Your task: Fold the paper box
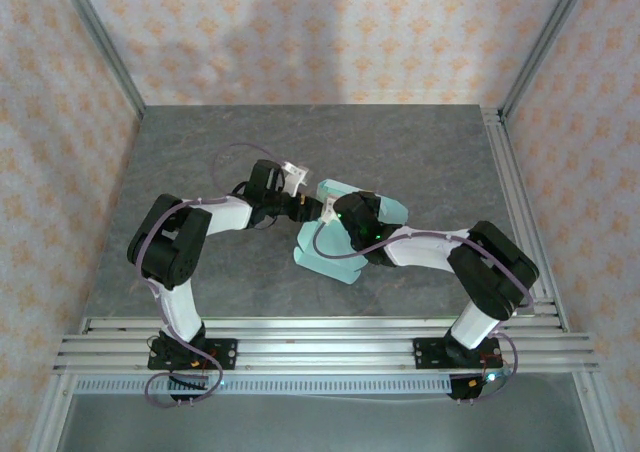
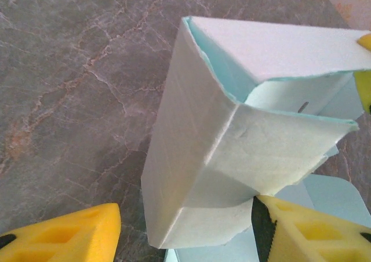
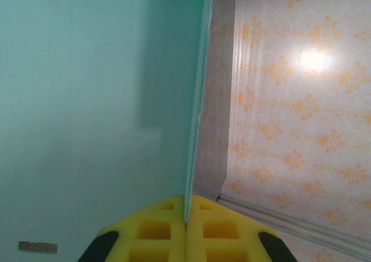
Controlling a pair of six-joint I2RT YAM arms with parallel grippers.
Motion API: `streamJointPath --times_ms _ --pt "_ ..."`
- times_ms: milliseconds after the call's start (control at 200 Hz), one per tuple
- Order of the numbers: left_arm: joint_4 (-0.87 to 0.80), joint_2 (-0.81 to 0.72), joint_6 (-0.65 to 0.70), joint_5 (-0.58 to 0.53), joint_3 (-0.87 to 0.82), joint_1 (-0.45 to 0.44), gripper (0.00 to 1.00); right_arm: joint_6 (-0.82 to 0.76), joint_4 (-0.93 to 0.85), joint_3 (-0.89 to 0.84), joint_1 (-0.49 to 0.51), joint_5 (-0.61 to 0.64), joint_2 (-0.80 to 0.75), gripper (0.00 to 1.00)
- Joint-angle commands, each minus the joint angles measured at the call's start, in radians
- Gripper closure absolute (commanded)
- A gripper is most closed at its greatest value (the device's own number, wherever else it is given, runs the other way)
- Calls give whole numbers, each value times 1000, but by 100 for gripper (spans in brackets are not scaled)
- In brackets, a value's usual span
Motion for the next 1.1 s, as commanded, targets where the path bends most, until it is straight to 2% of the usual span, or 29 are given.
streamJointPath --times_ms 0,60,170,340,405,631,761,911,1091 --pt "-30 5 30 -4 25 -11 38 3 -39 4 -3 -40 -12 100" --pt "-34 -2 30 -12 24 -10 38 19 -36 4 -3 -43 -22 100" --pt "-28 -24 29 -45 8 -10 36 48 -73 53 -3 40 -4 100" --pt "-7 -26 20 -51 6 -11 33 -204 339 -9 -2 161 97 100" --pt "-9 -18 21 -56 9 -9 33 -230 402 -8 0 171 118 100" --pt "26 -15 3 -68 -7 7 33 -230 394 -19 2 120 112 100" --pt "174 -95 -53 -93 -102 29 32 -218 378 -33 -3 108 108 100" --pt "263 -172 -112 -166 -173 70 31 -206 380 -52 -6 93 97 100" --pt "364 -173 -213 -186 -210 143 31 -219 428 -70 -8 81 107 100"
